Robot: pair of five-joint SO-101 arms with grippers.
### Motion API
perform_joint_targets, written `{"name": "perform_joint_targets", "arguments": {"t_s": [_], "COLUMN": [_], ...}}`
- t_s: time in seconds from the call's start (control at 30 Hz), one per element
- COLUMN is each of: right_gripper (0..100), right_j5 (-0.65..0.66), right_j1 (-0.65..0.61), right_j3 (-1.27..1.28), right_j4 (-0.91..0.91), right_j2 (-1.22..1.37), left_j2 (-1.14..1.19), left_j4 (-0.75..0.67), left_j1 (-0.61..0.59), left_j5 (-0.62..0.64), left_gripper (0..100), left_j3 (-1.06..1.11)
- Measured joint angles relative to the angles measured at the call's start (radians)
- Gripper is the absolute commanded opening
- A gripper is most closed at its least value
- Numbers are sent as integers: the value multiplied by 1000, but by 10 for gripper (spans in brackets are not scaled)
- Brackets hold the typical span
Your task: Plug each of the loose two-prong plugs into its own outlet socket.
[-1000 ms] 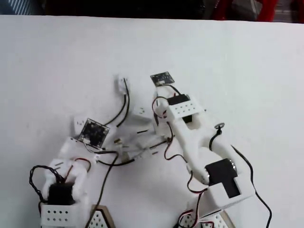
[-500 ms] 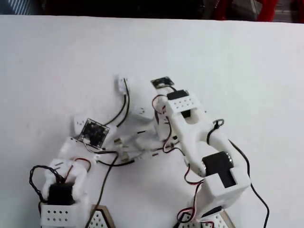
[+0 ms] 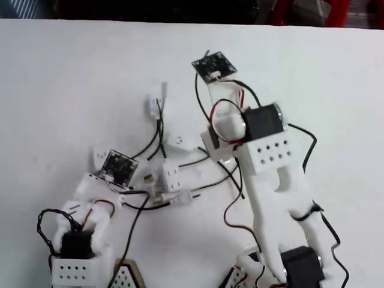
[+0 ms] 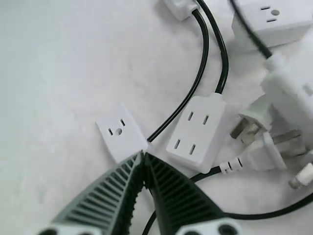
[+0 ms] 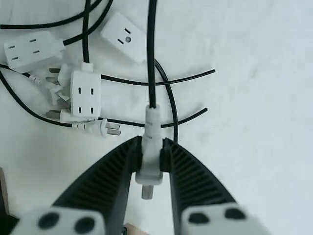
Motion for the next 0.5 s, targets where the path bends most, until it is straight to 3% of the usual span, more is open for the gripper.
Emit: {"name": "perform_joint_targets", "arguments": {"t_s": [0.2,0.37,0.5], "right_gripper": [17,17,17], "right_j5": [41,48,14], "right_j1": [-26,-135,-216], "right_j3": [-18,44,147], "right_j4": [9,9,-54], "right_j2": [-103,-189,-279], "left_j2": [0,0,0], "left_j4": [0,-44,-130], "left_j1": [0,0,0], "left_j5": [0,0,110], "left_gripper": [24,24,24], "left_j3": [0,0,-3]}}
